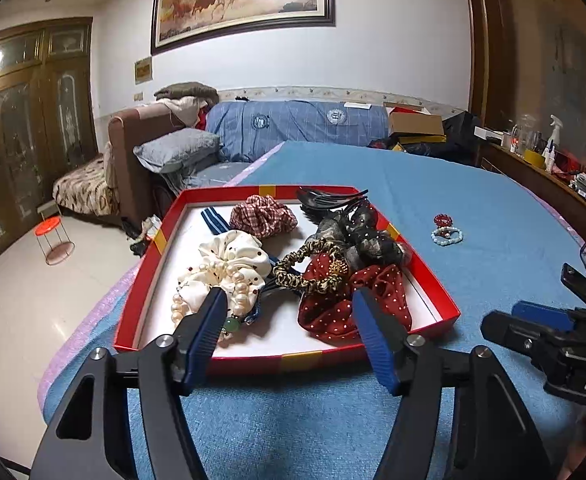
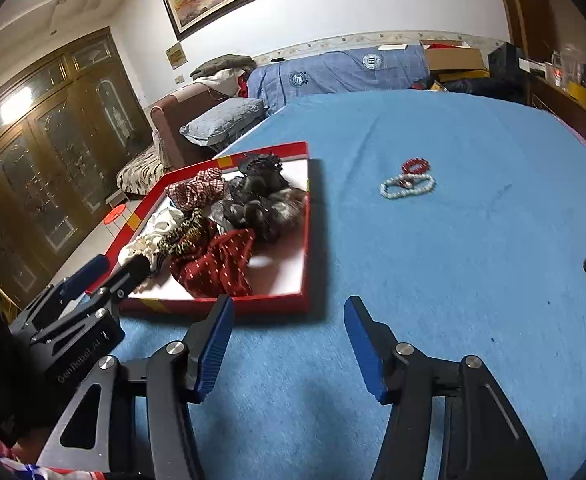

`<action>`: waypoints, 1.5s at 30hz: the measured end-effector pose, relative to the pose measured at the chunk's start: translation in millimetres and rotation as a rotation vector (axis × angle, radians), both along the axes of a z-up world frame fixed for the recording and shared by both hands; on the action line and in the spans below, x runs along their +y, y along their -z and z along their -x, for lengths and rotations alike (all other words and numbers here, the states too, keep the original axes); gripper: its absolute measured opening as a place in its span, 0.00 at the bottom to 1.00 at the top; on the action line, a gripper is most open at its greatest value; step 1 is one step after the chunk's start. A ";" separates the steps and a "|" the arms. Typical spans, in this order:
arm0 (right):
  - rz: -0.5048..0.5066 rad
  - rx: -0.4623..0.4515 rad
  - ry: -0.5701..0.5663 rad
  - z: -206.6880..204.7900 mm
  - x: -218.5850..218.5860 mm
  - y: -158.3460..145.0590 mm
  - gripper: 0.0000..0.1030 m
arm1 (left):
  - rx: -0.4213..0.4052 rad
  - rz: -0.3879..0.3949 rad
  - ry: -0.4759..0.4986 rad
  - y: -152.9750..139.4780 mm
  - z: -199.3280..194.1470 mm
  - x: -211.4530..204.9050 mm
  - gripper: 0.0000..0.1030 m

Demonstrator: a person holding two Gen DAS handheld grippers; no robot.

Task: Organize jewelry

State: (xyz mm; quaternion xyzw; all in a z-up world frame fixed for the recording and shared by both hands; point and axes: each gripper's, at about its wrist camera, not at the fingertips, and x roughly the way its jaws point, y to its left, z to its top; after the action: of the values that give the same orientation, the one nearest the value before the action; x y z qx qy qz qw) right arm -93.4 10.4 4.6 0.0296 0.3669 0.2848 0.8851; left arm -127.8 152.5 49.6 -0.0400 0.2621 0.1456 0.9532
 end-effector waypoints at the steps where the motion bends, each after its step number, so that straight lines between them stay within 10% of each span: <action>1: 0.001 0.001 0.001 2.5 -2.2 0.2 0.62 | -0.004 -0.006 -0.001 -1.3 1.7 -1.5 0.66; 12: 0.039 -0.080 0.043 43.4 -22.6 -6.3 0.78 | -0.041 -0.073 -0.048 -10.6 24.4 -15.6 0.93; 40: 0.104 -0.136 0.043 65.3 -22.8 -2.0 0.85 | 0.057 -0.084 -0.082 -10.2 37.2 -7.6 1.00; 45: 0.101 -0.134 0.052 64.4 -24.5 -2.5 0.85 | 0.035 -0.200 -0.203 -14.4 52.3 -12.3 1.00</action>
State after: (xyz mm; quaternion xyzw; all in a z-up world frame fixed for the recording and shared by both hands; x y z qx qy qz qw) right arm -157.9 -14.1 7.1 -0.0250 0.3197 0.2443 0.9151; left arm -180.1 140.2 64.1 0.0317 0.2575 0.2671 0.9281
